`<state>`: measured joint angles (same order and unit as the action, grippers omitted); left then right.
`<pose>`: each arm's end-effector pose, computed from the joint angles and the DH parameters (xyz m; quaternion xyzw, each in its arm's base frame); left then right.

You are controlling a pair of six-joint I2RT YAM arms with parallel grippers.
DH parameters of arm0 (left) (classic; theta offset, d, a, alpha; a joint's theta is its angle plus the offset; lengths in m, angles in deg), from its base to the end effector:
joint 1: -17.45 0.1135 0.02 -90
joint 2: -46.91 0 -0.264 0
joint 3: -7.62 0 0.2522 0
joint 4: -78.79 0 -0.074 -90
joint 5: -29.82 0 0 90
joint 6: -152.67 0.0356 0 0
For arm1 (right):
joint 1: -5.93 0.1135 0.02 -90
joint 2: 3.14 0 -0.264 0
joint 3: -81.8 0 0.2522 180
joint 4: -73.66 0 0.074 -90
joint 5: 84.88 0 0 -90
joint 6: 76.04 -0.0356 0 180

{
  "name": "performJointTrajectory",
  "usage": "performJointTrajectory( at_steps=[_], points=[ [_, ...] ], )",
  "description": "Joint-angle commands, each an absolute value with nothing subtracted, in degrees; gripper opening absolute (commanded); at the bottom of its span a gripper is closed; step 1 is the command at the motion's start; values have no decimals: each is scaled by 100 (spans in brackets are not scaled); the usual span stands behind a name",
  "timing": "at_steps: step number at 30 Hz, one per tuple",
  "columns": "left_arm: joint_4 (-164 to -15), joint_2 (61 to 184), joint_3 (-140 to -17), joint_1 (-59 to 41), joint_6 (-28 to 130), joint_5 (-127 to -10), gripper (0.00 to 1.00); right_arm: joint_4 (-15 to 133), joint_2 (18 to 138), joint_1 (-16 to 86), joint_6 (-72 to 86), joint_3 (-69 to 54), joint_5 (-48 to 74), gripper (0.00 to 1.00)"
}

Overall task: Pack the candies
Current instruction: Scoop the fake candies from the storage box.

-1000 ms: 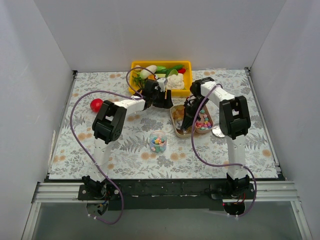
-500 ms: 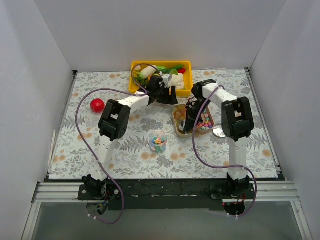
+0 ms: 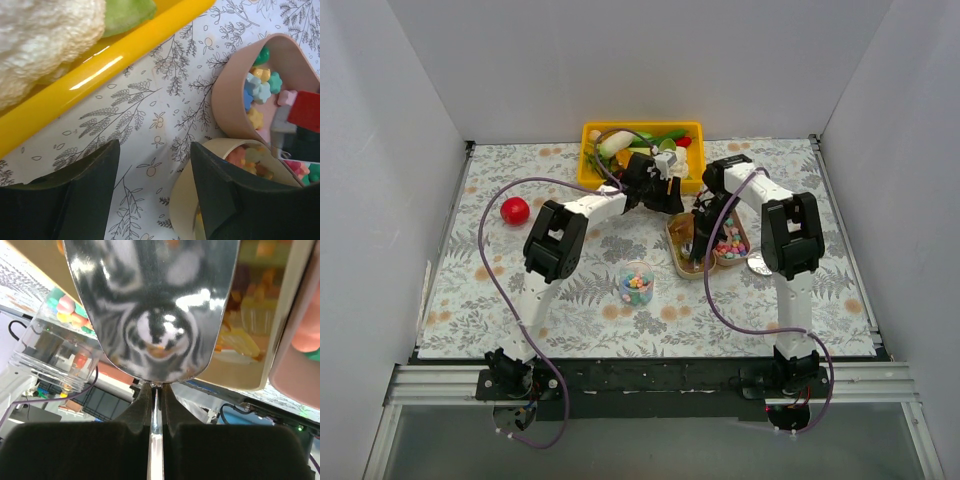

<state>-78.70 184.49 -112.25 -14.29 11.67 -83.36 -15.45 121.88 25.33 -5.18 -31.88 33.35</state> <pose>0.4490 -0.2942 0.1459 -0.0653 0.8902 -0.4093 0.1890 0.3714 0.1486 0.1765 -0.0200 -0.9658 -0.2001 0.1635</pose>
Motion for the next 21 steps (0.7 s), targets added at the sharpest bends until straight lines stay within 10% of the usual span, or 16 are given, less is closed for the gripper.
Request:
performJointTrajectory(
  at_steps=[1, 21],
  points=[
    [-7462, 18499, -10986, -1709, 1512, -8777, 57, -1525, 12571, 2457, -415, -3620, 2824, 1],
    [-7541, 18393, -10915, -1761, 1319, -8769, 56, -1516, 13081, 2693, -318, -4288, 1031, 1]
  ],
)
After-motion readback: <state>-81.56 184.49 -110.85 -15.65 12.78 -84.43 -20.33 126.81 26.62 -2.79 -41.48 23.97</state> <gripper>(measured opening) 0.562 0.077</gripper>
